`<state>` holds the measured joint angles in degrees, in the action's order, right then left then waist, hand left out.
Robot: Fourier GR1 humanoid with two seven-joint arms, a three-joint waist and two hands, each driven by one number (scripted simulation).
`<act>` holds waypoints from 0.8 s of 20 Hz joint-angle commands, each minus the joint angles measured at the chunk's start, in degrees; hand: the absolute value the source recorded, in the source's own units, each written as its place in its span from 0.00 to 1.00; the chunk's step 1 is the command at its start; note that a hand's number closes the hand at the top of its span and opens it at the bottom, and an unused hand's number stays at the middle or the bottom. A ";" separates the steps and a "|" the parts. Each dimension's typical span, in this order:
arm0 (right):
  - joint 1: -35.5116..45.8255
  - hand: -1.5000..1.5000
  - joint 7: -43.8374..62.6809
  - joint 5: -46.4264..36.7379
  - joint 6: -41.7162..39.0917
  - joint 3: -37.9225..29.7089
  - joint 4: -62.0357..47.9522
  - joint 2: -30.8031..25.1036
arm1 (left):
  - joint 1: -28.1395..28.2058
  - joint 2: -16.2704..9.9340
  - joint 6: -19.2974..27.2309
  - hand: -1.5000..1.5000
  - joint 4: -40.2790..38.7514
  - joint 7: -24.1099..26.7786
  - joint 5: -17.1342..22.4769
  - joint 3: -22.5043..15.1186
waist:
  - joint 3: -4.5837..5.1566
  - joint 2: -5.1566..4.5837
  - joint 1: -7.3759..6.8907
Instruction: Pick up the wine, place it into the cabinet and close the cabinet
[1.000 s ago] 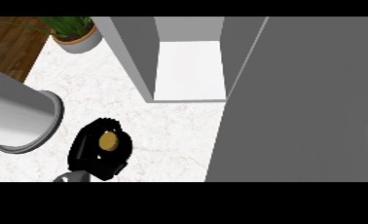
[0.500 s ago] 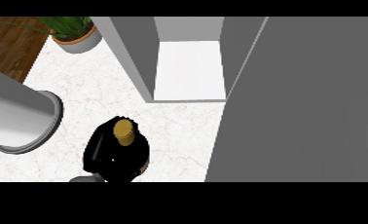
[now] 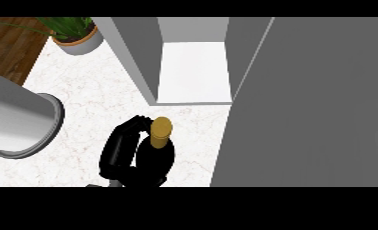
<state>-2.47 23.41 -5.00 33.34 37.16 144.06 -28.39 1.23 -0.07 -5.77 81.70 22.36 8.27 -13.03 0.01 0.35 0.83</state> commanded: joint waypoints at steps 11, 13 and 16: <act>-7.54 0.00 -0.49 0.06 -0.89 -0.77 11.37 -3.38 | -9.67 -1.06 12.58 1.00 -3.47 -2.83 -2.32 -1.08 | -0.03 -0.16 -0.06; -5.47 0.00 4.28 1.52 -0.54 -2.97 15.82 -4.80 | -14.10 0.06 14.26 1.00 -7.38 -2.63 -2.58 -0.03 | 0.04 -0.18 0.60; -5.94 0.00 2.12 1.86 -1.10 -1.83 14.00 -4.07 | -18.58 -0.65 13.39 1.00 -8.12 -4.98 -1.80 1.79 | 0.00 -0.16 0.54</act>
<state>-4.38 21.24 -3.95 32.96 35.24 144.23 -30.55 -12.89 -0.25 8.24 75.34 19.09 5.98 -13.29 0.03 0.17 1.16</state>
